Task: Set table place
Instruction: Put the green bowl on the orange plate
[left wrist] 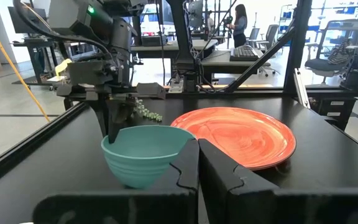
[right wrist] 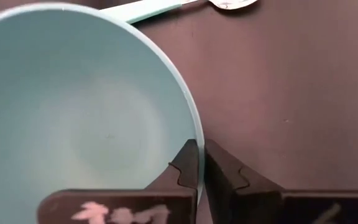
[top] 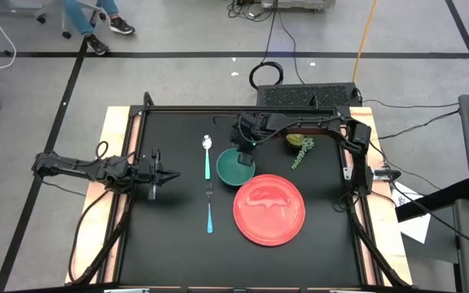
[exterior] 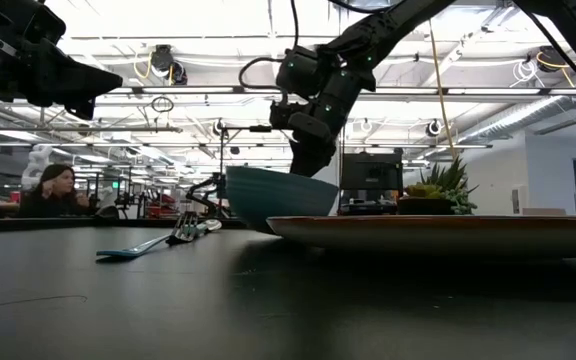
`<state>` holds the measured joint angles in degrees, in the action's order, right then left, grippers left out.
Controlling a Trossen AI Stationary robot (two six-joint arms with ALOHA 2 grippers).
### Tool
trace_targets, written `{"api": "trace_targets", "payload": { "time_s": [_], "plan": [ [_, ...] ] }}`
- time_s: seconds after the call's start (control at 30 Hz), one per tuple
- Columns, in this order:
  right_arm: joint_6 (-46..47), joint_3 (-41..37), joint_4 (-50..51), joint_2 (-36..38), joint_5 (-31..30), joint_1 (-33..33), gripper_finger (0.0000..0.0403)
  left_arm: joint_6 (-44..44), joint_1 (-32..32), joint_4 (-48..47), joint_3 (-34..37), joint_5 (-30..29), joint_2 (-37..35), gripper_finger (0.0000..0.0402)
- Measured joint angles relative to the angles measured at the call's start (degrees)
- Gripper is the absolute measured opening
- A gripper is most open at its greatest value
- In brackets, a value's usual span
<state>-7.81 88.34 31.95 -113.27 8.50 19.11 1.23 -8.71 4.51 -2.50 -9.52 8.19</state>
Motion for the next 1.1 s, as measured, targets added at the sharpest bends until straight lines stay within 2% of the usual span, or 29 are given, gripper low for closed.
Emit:
{"api": "trace_targets", "payload": {
  "time_s": [0.4, 1.1],
  "plan": [
    [-0.6, 5.7, 5.2, 0.0, 0.0, 0.0, 0.0001, 0.0, 0.0, 0.0, 0.0, 0.0, 0.0, 0.001],
    [-0.8, 5.7, 6.9, 0.3, 0.1, 0.0, 0.0, 0.0, 0.0, 0.0, 0.0, 0.0, 0.0, 0.001]
  ]
}}
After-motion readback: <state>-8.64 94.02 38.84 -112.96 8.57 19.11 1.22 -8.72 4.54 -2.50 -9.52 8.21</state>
